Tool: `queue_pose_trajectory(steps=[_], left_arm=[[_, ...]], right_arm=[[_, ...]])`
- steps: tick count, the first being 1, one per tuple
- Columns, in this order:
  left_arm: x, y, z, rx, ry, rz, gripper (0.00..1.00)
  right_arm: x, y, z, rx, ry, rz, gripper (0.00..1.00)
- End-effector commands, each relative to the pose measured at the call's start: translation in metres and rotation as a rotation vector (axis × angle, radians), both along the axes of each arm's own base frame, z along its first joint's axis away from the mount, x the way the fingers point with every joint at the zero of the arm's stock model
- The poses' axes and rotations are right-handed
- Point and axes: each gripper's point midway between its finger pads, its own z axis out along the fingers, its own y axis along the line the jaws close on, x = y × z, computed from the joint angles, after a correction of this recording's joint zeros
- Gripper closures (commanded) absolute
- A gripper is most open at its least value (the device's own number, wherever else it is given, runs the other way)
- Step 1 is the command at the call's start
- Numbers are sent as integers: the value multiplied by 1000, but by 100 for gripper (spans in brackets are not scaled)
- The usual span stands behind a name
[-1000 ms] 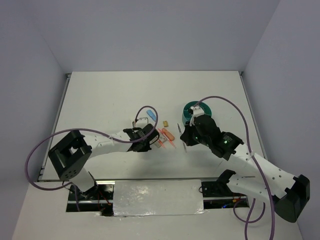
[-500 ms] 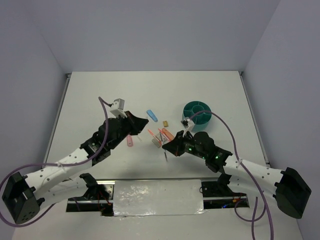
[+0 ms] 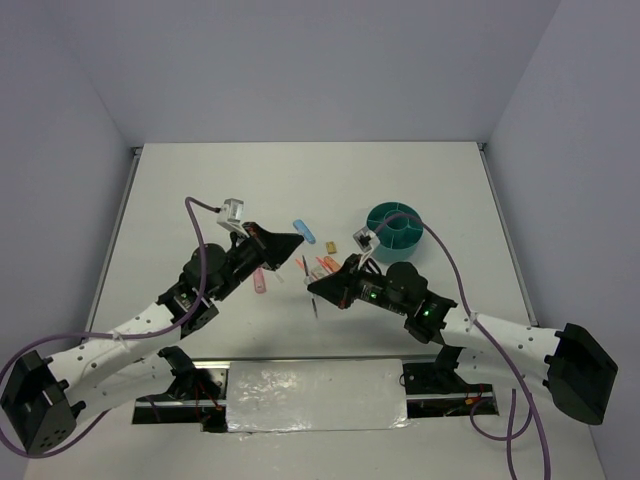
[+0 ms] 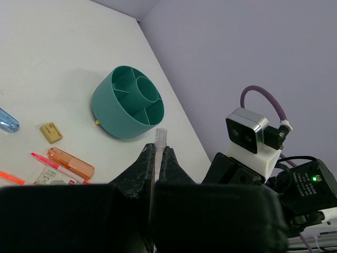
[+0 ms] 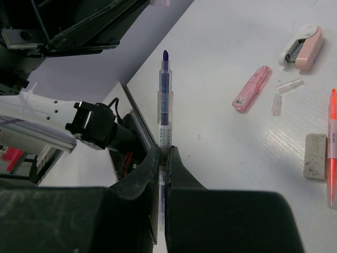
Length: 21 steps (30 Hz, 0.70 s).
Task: Sort the stationery into containers
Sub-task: Close the pen cap on the pen.
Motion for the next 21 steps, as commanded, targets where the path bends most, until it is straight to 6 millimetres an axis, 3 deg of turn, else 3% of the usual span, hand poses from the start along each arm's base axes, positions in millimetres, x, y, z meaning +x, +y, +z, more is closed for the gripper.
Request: queue_pose_trajectory(steps=[1, 21], left_arm=[[-3, 2, 29, -58, -83, -10, 100], [-5, 0, 10, -43, -57, -26, 100]], right_arm=[[3, 6, 31, 61, -66, -1, 100], [14, 7, 31, 31, -79, -47, 100]])
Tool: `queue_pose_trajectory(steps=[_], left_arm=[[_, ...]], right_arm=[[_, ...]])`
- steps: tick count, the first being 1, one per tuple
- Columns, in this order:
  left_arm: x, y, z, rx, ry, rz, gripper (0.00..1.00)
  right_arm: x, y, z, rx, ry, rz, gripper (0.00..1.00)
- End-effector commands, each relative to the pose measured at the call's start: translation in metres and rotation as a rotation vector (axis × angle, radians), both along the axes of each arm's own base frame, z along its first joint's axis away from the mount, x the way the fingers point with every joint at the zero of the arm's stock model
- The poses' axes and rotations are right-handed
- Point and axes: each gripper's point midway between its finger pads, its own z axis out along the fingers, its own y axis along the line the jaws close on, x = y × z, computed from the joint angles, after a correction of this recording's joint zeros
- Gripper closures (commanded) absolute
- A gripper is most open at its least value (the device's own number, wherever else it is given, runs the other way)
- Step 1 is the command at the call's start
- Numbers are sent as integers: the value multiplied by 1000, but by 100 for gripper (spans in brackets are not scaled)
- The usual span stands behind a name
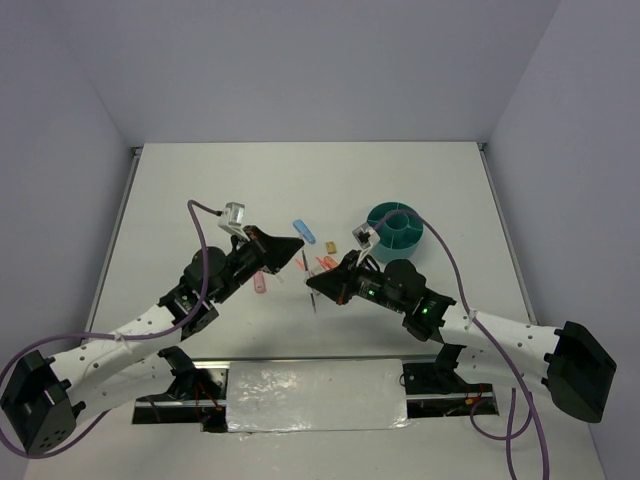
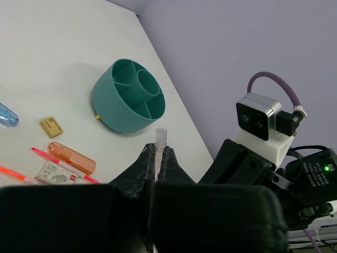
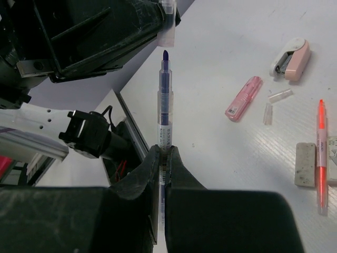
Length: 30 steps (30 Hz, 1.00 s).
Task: Sort the stationery into containers
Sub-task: Close the pen cap on the pen.
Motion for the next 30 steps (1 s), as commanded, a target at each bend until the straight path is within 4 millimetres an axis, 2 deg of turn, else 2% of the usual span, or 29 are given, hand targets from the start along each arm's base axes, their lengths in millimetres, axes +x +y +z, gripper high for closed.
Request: queue_pose_trajectory(steps=[1, 9, 20, 25, 26, 30], left_arm=[[-1, 1, 17, -45, -56, -6, 100], [-3, -1, 12, -44, -44, -20, 100], [-8, -3, 11, -75, -33, -46, 100], [-12, -5, 0, -80, -5, -64, 100], [-12, -4, -2, -79, -2, -64, 99], [-13, -3, -9, -53, 10, -62, 90]], right_arm=[[5, 5, 27, 43, -59, -12, 100], [11, 4, 28, 32, -59, -38, 100], [19, 8, 40, 40, -77, -61, 100], [28, 5, 64, 75, -138, -107, 100], [29, 4, 77, 101, -168, -116, 100], [38, -4, 108, 136, -258, -171, 100]])
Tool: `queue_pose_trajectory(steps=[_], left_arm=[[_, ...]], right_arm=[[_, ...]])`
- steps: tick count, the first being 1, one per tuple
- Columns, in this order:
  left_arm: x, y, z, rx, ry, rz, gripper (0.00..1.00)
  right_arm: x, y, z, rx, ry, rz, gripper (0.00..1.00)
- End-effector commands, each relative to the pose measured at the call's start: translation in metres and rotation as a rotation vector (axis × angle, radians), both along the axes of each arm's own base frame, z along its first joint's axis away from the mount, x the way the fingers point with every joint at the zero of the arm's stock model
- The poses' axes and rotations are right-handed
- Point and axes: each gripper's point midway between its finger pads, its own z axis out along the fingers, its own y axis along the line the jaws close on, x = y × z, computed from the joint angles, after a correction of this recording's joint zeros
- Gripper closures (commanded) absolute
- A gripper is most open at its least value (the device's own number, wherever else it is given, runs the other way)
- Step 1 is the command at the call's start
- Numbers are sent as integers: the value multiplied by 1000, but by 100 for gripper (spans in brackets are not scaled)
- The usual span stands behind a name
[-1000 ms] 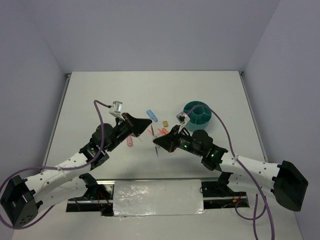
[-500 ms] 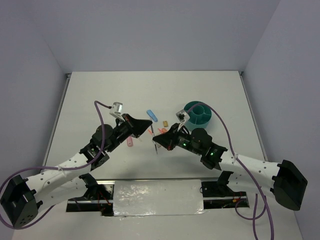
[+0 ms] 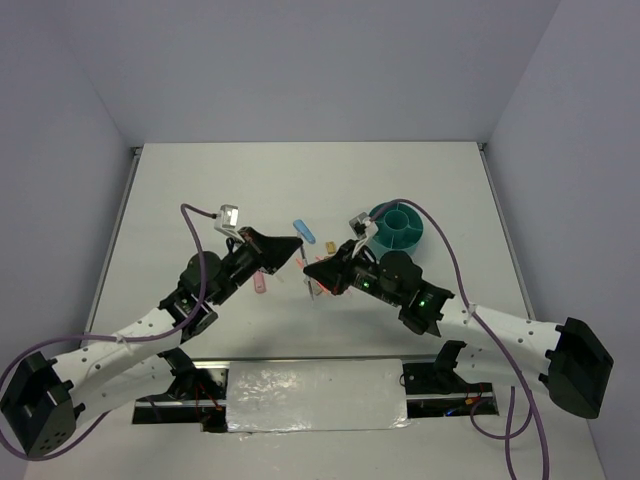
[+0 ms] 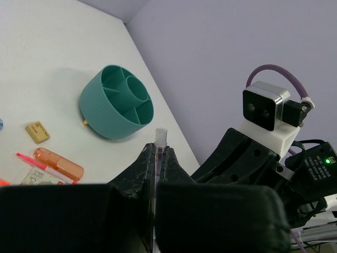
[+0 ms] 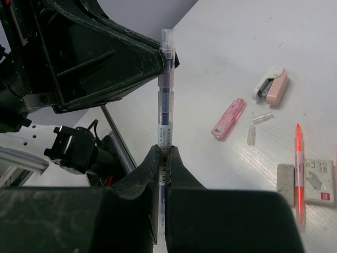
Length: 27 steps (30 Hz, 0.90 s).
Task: Sort the stationery into containers
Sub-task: Close the pen cap on the pen.
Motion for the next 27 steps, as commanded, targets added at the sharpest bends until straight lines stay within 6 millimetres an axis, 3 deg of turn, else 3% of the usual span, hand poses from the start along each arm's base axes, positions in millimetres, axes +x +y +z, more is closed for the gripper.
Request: queue_pose_trajectory(steps=[1, 4, 7, 12, 15, 16, 18, 23, 27], left_arm=[[-11, -4, -8, 19, 6, -53, 89], [-14, -3, -11, 24, 9, -64, 86], [-17, -1, -12, 34, 4, -62, 81], [-17, 3, -1, 75, -39, -57, 56], [-16, 3, 5, 106, -49, -55, 51], [-15, 2, 9, 105, -54, -56, 52], [-15, 2, 9, 105, -52, -57, 65], [-18, -3, 12, 115, -75, -87, 77], [-31, -13, 21, 100, -141, -185, 100]], right_arm=[[17, -7, 97, 191, -221, -93, 100], [13, -1, 105, 214, -263, -54, 100], [11, 3, 100, 212, -271, -26, 100], [-2, 14, 86, 150, -297, 76, 100], [-2, 14, 83, 137, -291, 75, 100], [-2, 13, 84, 138, -292, 73, 100], [-3, 13, 84, 130, -289, 78, 100], [-6, 15, 90, 134, -299, 102, 100], [-10, 18, 96, 137, -300, 128, 100]])
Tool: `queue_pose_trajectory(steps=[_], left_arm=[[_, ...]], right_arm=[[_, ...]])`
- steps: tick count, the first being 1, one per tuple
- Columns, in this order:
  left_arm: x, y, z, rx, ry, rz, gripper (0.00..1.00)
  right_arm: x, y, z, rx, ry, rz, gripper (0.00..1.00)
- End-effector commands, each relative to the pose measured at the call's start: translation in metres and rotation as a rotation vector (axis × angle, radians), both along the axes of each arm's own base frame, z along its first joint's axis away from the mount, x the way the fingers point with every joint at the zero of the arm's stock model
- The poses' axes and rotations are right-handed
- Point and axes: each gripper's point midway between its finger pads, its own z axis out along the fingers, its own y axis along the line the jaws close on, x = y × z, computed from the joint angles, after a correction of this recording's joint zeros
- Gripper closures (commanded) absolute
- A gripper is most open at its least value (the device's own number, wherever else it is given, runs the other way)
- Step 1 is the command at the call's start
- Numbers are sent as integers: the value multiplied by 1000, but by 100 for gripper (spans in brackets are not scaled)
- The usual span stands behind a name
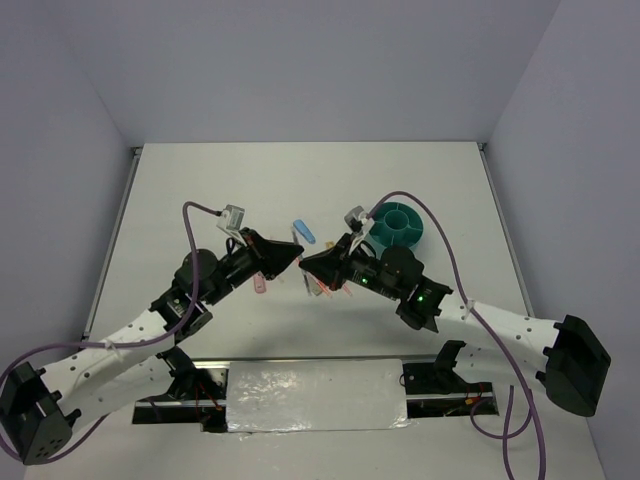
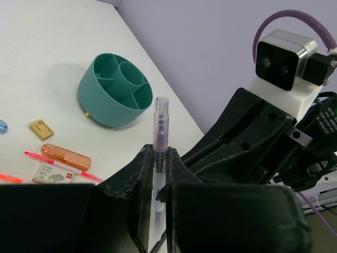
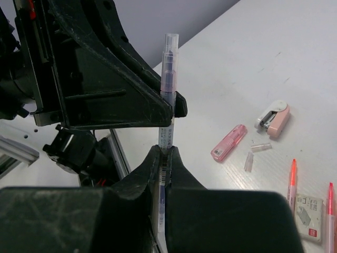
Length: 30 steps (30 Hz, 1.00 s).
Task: Sort the stationery into containers
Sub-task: Close the pen cap on the pen.
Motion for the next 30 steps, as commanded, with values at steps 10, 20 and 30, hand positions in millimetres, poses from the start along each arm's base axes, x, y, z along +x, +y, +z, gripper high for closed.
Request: queue_pose_trajectory(steps=[10, 20, 30], left_arm=[[-29, -8, 50, -33, -241, -150, 100], [-22, -4, 54, 11, -250, -107, 58], [-10, 3, 81, 92, -290, -41, 29]], right_arm=[[-26, 31, 49, 85, -96, 229, 63], [-30, 32, 51, 85, -98, 253, 100], [-26, 30, 43, 42, -91, 229, 100]])
